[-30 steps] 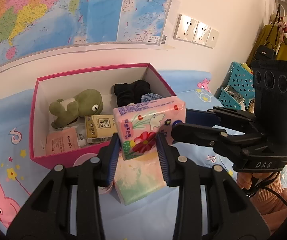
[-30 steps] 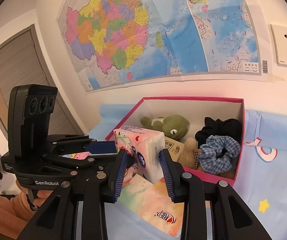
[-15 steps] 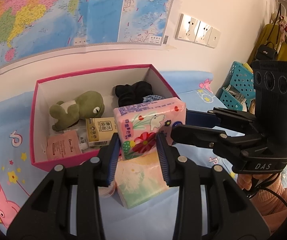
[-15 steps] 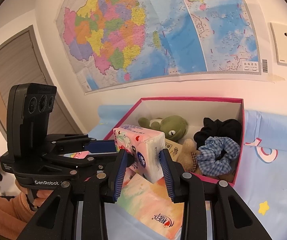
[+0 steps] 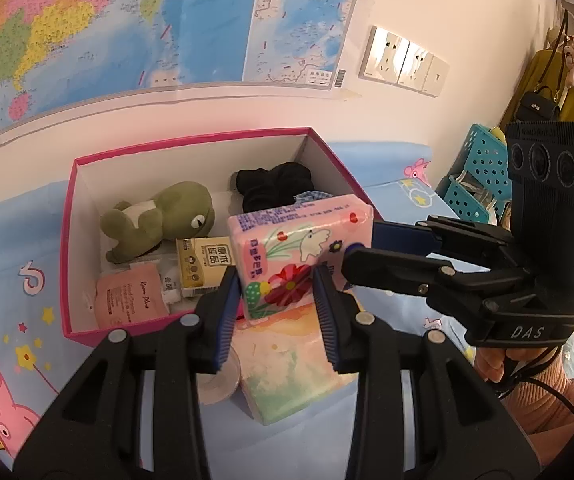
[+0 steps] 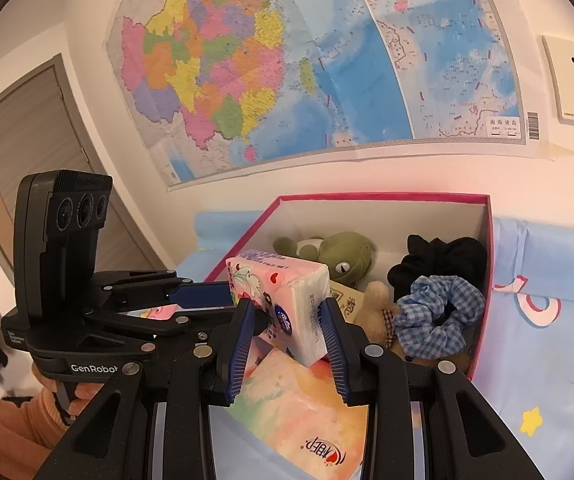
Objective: Organize soft objects
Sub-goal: 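Lower the floral tissue pack into the pink box, then open both grippers and withdraw them from the pink box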
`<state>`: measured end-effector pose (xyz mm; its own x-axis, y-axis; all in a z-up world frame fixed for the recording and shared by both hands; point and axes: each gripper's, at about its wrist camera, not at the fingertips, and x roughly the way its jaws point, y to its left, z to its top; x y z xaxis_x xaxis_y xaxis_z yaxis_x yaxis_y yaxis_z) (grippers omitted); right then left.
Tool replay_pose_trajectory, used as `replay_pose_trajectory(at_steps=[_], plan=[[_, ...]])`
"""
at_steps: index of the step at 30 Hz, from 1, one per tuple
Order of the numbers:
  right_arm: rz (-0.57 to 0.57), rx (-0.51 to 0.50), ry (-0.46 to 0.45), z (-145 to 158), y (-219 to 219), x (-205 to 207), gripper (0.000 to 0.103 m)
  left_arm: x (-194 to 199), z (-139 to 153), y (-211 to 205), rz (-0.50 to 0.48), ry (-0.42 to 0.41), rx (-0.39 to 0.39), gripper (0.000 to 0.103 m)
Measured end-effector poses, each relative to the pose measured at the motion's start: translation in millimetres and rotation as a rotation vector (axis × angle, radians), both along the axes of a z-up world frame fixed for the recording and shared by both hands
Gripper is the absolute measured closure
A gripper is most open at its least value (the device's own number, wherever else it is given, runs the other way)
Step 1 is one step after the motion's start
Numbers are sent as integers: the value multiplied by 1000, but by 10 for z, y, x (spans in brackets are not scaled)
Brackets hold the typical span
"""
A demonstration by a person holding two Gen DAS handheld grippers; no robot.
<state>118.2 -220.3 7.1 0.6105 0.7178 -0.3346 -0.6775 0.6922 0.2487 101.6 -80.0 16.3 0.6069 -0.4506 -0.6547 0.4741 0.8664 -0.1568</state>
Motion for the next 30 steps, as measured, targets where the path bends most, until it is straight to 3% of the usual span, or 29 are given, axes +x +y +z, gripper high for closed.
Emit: replay_pose_trajectory(at_steps=[18, 30], plan=[[-11, 0, 12, 17, 17, 122, 68, 140, -4, -39, 4, 5, 31, 65], [-19, 4, 34, 13, 60, 292, 68, 383, -76, -19, 21, 55, 37, 65]])
